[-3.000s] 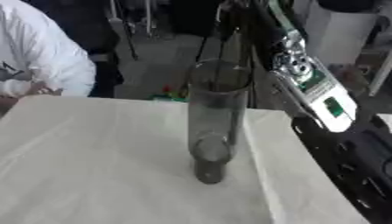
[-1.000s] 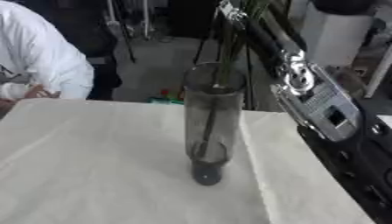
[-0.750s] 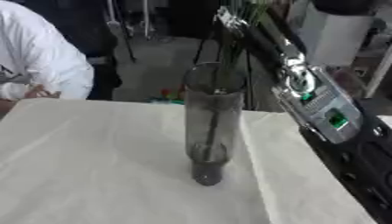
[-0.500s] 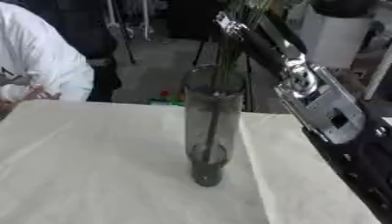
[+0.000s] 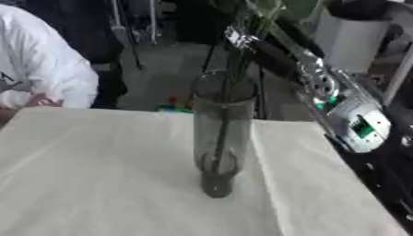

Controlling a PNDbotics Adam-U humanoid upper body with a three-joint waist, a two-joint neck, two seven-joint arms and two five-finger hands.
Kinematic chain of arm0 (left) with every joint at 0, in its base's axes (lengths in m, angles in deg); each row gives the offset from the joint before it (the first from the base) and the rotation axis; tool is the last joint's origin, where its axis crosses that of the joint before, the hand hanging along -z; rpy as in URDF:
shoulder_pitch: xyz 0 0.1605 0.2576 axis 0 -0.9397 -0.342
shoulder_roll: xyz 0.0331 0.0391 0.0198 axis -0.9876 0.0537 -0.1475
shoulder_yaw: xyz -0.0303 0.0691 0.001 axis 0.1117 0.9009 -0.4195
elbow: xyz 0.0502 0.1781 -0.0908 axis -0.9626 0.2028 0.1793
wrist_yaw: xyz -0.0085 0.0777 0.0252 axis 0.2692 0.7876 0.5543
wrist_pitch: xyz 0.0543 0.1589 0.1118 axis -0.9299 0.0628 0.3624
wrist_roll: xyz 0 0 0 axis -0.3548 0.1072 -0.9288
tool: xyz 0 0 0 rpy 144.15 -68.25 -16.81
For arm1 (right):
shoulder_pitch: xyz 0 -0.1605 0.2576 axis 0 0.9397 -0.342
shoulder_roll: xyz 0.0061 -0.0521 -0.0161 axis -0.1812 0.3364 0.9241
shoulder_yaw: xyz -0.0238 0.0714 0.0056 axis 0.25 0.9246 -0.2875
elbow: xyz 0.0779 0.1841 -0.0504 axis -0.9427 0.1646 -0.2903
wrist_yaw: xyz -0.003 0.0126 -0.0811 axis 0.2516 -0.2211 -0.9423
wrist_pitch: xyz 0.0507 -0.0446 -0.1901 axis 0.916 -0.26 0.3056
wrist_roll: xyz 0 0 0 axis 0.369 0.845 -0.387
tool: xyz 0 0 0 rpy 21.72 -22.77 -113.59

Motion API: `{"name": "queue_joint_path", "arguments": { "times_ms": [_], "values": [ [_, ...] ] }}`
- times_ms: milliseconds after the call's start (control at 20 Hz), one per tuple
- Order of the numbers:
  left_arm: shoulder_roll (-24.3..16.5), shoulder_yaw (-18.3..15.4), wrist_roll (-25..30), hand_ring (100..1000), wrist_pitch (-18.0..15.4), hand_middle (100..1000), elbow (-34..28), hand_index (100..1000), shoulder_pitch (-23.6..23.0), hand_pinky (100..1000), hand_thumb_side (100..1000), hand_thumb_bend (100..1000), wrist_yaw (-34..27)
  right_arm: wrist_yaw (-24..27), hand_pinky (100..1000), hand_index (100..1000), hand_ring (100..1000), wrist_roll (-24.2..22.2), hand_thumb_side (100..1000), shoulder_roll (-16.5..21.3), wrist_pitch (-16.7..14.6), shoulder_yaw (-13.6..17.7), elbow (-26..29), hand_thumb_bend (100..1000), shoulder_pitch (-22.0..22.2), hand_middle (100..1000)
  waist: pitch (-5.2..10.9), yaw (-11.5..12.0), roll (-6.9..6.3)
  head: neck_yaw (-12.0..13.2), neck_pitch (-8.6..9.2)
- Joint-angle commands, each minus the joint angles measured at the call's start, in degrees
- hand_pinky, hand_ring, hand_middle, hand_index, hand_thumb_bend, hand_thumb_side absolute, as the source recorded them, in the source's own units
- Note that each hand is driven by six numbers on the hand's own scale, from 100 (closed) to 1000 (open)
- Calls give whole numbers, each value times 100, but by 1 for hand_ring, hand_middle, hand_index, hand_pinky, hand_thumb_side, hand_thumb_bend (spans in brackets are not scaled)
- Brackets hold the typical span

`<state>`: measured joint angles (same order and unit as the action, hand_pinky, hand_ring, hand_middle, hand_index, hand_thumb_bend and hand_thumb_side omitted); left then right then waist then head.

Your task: Arrange flowers into the vase.

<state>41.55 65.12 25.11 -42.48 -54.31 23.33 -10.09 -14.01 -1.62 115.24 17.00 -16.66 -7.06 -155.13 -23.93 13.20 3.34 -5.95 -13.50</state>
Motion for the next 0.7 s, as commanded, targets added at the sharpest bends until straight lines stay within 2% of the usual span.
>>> {"name": "queue_joint_path", "arguments": {
  "times_ms": [50,200,700],
  "values": [
    [-67,-58,-21,886,-1,882,-74,948,63,800,1000,100,-15,-98,645,671,645,-123,912,147,20,65,133,205,-97,505,194,-2,-43,9,-7],
    [-71,-63,-26,886,-1,882,-74,948,66,800,1000,100,-12,-175,664,703,676,-248,943,174,36,47,164,208,-88,532,196,-3,-47,7,-29],
    [-86,-70,-43,886,6,882,-74,948,36,800,1000,100,-2,-790,705,784,750,-1233,1000,342,91,44,310,252,-47,624,247,-50,-36,10,-55]
  ]
}}
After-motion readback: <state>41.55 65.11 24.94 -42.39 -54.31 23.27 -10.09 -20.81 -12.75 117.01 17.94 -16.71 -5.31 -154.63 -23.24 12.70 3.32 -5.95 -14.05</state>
